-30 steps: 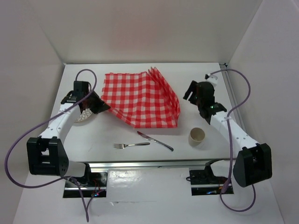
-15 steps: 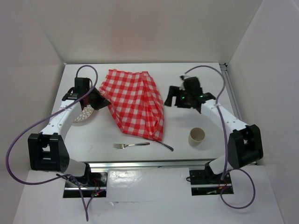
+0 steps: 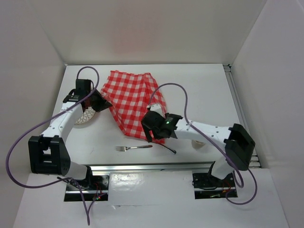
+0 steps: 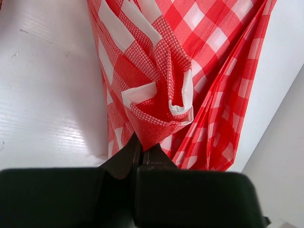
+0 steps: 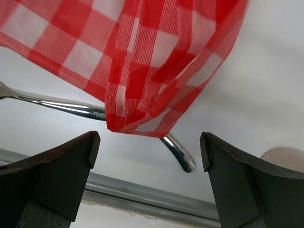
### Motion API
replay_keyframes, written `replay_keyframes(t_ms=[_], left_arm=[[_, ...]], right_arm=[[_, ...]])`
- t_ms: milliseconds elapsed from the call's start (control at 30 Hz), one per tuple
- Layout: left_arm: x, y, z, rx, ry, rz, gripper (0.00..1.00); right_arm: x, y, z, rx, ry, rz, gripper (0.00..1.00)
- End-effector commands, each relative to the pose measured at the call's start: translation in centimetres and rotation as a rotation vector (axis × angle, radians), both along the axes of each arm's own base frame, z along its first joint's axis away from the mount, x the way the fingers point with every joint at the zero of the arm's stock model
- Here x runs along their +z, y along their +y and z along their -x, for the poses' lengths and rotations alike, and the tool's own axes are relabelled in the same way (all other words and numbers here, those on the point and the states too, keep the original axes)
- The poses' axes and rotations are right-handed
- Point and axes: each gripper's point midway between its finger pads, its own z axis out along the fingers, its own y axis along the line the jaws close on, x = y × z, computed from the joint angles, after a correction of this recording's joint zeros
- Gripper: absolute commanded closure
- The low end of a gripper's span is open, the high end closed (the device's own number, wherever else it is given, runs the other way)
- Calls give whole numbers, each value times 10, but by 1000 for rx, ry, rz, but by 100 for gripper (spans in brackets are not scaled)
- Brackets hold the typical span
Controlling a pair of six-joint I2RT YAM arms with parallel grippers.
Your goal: Set the dinner table for one person
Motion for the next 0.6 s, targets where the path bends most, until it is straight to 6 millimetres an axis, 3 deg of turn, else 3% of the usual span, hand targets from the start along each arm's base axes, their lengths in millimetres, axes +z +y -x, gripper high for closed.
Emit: replay_keyframes(t_ms=[0,67,167,233,400,467,500,567], left_arm=[[9,-1,2,-25,-44,-11,100],[9,-1,2,-25,-44,-11,100],[12,-1,2,-25,-53,-11,100],[12,1,2,-18,-53,-18,100],[10,1,4,-25,-45,-24,100],[10,1,4,-25,-45,-24,100],[13,1,5,-25,-54,-24,100],[13,1,5,-25,-54,-24,100]], right_arm=[[-7,-9,5,-85,-32,149,0],[-9,5,10,-71,-37,146,0],[-22,10,12,-107,-38,186,0],[-33,6,12,-129,-29,232,0],[-34,-5,-6,-232,-69,251,0],[-27,-10,-12,-258,-75,205,7],[-30,-21,-15,-284,-73,206,12],[-17,-23,-22,-295,-99,126,25]])
